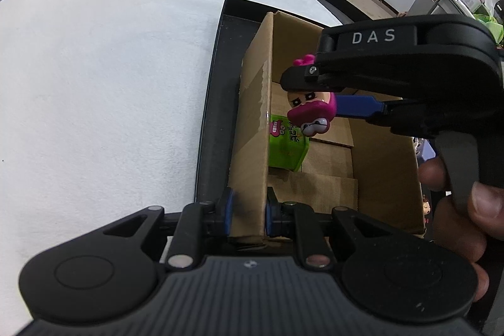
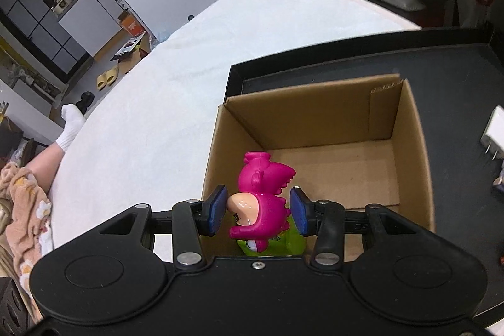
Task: Organize rigid objects
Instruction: 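Carry the pink doll with the right gripper over the box, then open the right gripper to release the pink doll into the box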
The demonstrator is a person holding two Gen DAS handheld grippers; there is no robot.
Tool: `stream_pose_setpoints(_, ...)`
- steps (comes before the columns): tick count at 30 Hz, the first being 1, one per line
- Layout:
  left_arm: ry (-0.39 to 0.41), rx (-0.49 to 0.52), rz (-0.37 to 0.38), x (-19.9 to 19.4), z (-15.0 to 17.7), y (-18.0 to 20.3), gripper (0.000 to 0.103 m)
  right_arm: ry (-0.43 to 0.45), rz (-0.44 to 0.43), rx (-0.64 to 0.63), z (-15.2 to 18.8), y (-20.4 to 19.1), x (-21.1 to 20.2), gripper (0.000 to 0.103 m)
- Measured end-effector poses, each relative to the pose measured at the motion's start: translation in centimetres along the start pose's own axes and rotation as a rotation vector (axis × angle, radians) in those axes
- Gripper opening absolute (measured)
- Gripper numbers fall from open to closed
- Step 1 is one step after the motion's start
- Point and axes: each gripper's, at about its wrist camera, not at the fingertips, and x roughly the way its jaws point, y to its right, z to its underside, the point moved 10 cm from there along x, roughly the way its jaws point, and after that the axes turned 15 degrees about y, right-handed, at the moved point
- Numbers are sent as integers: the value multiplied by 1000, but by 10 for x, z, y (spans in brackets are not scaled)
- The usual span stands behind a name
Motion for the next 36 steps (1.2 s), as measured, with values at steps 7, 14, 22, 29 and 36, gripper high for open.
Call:
stream_pose_setpoints(7,0,0,0,0,0,0,17,5,-3,18,-2,2,2,46)
stream_pose_setpoints(14,1,1,-1,0,0,1,17,30,-9,34,-10,9,-10,47)
stream_pose_setpoints(22,3,8,-7,0,0,2,17,29,-5,-16,-15,27,-39,60)
stream_pose_setpoints(29,2,14,-14,-1,0,2,17,55,12,-72,-23,44,-65,81)
stream_pose_setpoints(36,7,26,-34,0,0,3,17,112,22,-95,-32,71,-96,81)
